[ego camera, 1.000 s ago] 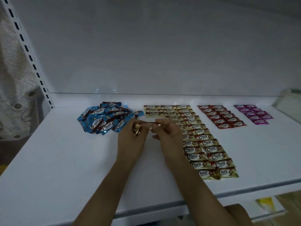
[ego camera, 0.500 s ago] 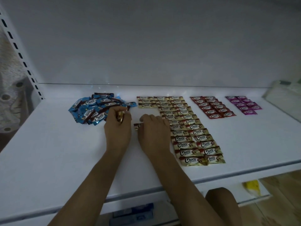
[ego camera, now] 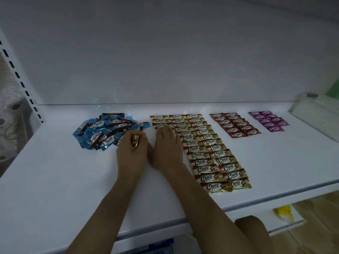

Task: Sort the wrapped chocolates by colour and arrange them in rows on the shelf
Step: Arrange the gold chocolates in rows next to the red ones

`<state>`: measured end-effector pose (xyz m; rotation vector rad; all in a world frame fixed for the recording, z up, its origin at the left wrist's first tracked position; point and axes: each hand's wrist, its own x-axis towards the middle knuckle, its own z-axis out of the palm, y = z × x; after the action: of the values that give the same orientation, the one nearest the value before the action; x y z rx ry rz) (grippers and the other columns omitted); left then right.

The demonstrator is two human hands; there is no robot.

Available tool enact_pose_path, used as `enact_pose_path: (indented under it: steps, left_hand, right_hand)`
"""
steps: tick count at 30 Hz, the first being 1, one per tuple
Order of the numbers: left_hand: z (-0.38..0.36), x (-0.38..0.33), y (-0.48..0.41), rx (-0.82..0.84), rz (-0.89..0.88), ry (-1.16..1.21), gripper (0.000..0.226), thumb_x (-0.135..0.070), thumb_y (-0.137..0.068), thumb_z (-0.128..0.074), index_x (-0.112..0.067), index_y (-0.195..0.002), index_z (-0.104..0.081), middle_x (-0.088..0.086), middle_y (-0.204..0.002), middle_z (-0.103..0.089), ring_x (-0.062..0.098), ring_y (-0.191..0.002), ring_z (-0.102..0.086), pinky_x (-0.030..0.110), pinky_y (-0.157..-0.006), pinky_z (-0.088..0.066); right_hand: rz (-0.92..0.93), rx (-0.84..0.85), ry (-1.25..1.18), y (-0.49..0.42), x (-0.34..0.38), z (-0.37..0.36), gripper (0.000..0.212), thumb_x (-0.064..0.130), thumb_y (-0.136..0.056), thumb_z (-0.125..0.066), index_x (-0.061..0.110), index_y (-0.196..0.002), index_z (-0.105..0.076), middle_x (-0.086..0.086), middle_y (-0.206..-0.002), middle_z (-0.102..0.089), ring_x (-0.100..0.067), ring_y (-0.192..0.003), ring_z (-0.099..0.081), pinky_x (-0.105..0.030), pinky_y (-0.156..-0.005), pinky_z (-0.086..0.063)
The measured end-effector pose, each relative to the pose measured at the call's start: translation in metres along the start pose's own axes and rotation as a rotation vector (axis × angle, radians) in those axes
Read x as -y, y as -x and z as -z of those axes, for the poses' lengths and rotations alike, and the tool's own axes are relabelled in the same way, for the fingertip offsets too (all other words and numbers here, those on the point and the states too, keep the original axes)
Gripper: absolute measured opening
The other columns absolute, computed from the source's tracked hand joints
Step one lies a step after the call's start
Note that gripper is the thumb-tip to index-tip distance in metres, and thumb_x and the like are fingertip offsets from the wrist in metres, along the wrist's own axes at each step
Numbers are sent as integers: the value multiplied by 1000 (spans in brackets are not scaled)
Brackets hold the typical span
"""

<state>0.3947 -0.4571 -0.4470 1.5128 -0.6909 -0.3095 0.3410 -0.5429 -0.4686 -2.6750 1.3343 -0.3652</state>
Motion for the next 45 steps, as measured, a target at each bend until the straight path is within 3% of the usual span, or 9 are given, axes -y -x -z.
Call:
enact_pose_path:
  steps: [6, 12, 16, 21, 24, 28, 32, 40, 45]
  left_hand:
    - [-1, 4, -1, -13, -8, 17, 14, -6, -95, -52, -17, -95, -59, -12, -66, -59, -13, -61, -55, 1, -55, -37]
    - [-3, 15, -8, -13, 24, 82, 27, -7, -97, -46, -30, -88, -58, -6, -69, -59, 3, -52, -48, 30, -57, -41]
    - [0, 14, -9, -33, 44, 153, 26, -6, -96, -44, -27, -89, -59, -1, -72, -58, 11, -57, -48, 30, -58, -39]
    - [6, 1, -9, -28, 222, 463, 21, -9, -102, -40, -15, -96, -59, -4, -62, -62, 8, -50, -52, 19, -41, -39]
    - [15, -2, -14, 26, 451, 963, 19, -14, -102, -42, -13, -105, -61, 0, -75, -68, 15, -67, -63, 26, -58, -53]
    - [21, 2, -16, 38, 527, 1191, 31, -16, -103, -41, -10, -132, -52, 3, -96, -75, 18, -94, -69, 35, -96, -50]
    - [18, 6, -19, 103, 553, 1152, 36, -20, -103, -42, -11, -136, -52, 5, -118, -69, 20, -115, -62, 37, -110, -38]
    - [10, -7, -16, 231, 582, 907, 32, -26, -99, -48, -5, -118, -62, 10, -121, -66, 18, -114, -62, 36, -96, -50]
    - [9, 2, -16, 261, 631, 929, 34, -17, -99, -48, 4, -123, -59, 17, -115, -68, 24, -107, -65, 35, -95, -51]
  right_hand:
    - [35, -53, -47, 0, -2, -4, 60, 47, -100, -28, 10, -147, -27, -10, -156, -24, -23, -146, -12, -43, -118, -1]
    - [69, -98, -89, -9, -6, -13, 49, 35, -101, -26, 5, -137, -41, -13, -145, -39, -29, -140, -25, -45, -116, -13]
    - [70, -145, -170, -8, -4, -16, 71, 39, -87, -6, 3, -131, -48, -16, -137, -48, -32, -134, -35, -45, -114, -21]
    - [55, -283, -545, -2, 3, 4, 28, 25, -97, -43, 6, -103, -63, -11, -102, -64, -26, -96, -58, -37, -82, -43]
    - [-12, -44, -1017, 17, 16, 21, 32, 44, -94, -49, 16, -82, -60, -2, -76, -65, -17, -70, -63, -38, -67, -54]
    - [149, -17, -890, 47, 18, 16, 17, 40, -88, -64, 22, -86, -63, 7, -76, -65, -4, -68, -61, -23, -64, -52]
    - [158, -21, -1010, 42, 11, 12, 5, 22, -85, -70, 23, -85, -65, 7, -73, -65, -5, -66, -60, -21, -63, -50]
    - [76, -208, -1132, 39, 8, 8, 17, 12, -87, -65, 25, -81, -58, -4, -71, -66, -24, -67, -64, -45, -66, -54]
    - [40, -297, -1228, 37, 6, 7, 18, 5, -91, -60, 21, -85, -56, -5, -79, -66, -15, -71, -64, -34, -64, -54]
